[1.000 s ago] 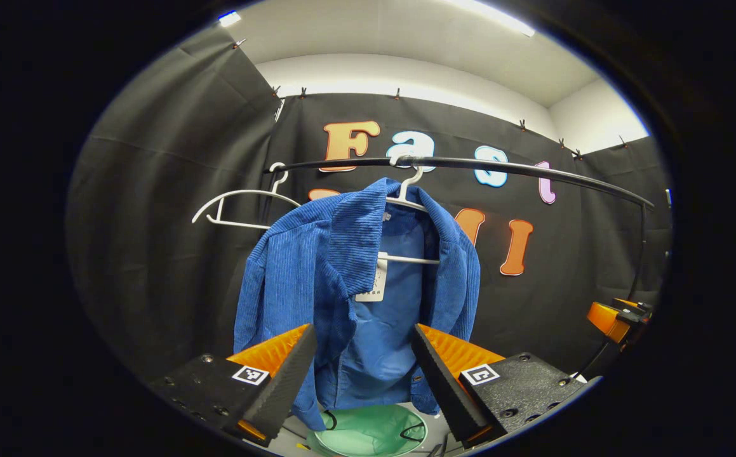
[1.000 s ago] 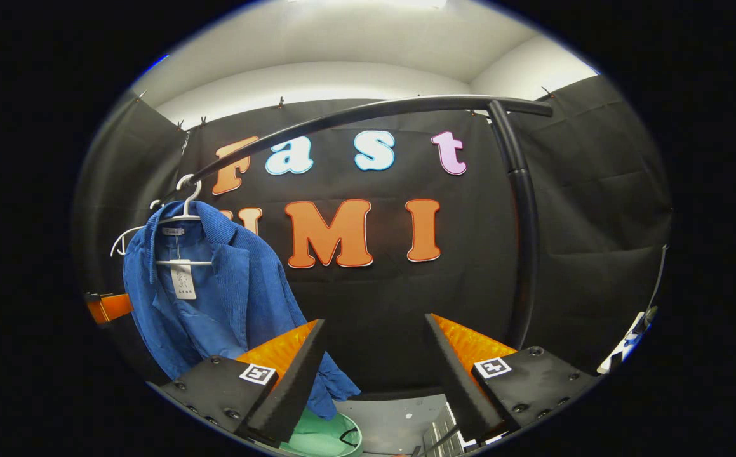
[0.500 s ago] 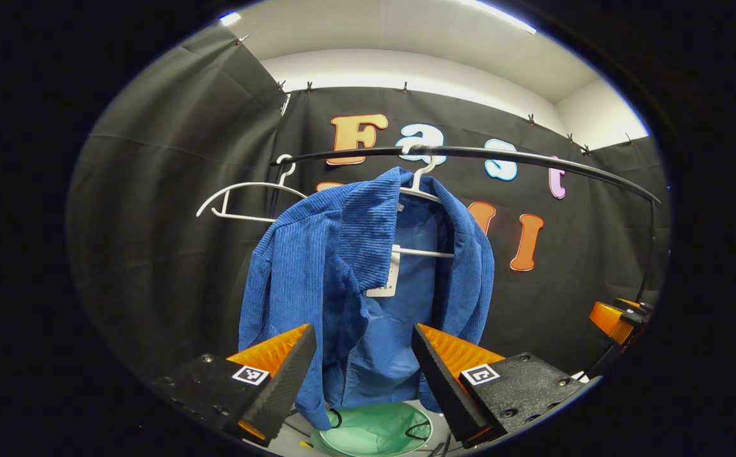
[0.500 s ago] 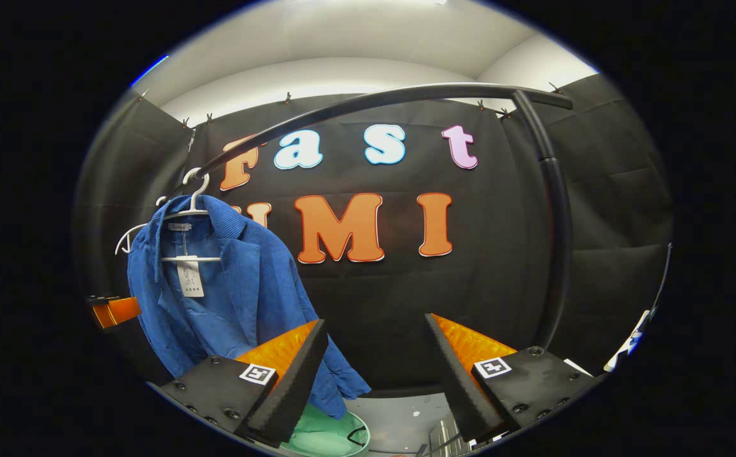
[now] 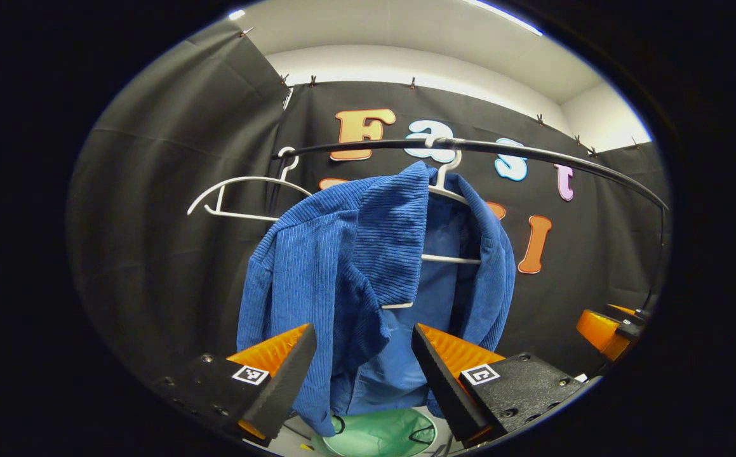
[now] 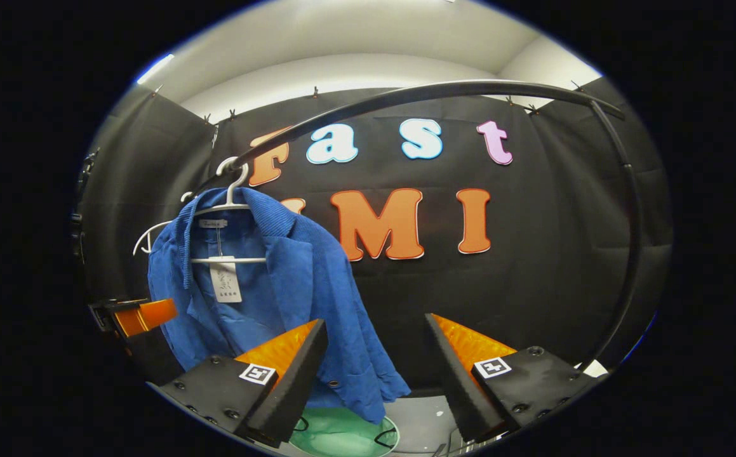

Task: Grasp the clothes on the hanger with both hands and then place them into the laundry hamper below.

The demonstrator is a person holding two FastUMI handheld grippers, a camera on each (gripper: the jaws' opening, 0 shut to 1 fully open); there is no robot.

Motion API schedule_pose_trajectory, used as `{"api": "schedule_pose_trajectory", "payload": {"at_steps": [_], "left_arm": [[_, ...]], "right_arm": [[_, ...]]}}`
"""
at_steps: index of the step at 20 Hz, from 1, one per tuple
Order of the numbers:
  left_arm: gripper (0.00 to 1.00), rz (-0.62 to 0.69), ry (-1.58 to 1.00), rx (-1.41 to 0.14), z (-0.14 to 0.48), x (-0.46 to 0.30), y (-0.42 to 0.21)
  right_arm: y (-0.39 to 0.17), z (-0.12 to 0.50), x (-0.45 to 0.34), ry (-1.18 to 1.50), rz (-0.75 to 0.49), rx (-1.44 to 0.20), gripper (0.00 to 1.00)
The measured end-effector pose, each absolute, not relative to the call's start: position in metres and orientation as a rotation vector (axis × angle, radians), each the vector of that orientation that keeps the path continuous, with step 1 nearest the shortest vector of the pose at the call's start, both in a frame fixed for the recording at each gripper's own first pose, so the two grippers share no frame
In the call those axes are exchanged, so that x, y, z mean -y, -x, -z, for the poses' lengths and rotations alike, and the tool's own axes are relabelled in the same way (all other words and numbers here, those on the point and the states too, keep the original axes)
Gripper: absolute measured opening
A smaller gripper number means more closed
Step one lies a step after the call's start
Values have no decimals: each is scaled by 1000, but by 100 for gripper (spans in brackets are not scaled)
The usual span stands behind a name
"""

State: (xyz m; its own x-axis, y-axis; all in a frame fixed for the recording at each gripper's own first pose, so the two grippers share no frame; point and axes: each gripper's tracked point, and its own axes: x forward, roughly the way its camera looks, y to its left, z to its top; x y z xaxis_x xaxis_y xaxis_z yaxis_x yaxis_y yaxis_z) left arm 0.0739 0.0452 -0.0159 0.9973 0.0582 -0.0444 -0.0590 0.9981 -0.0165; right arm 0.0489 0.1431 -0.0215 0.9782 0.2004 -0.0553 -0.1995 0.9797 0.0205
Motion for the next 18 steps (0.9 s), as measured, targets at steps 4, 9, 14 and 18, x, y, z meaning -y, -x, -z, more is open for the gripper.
{"api": "schedule_pose_trajectory", "payload": {"at_steps": [4, 9, 14, 18], "left_arm": [[92, -48, 2, -36, 16, -53, -91], [92, -32, -3, -60, 28, -60, -106], [92, -4, -6, -53, 26, -64, -107], [92, -3, 8, -45, 25, -68, -106]], "right_arm": [[-61, 24, -179, -20, -250, -52, 90], [-76, 33, -219, -14, -291, -56, 90], [-94, 30, -257, -4, -317, -37, 98], [-112, 22, -277, 24, -325, -3, 94]]}}
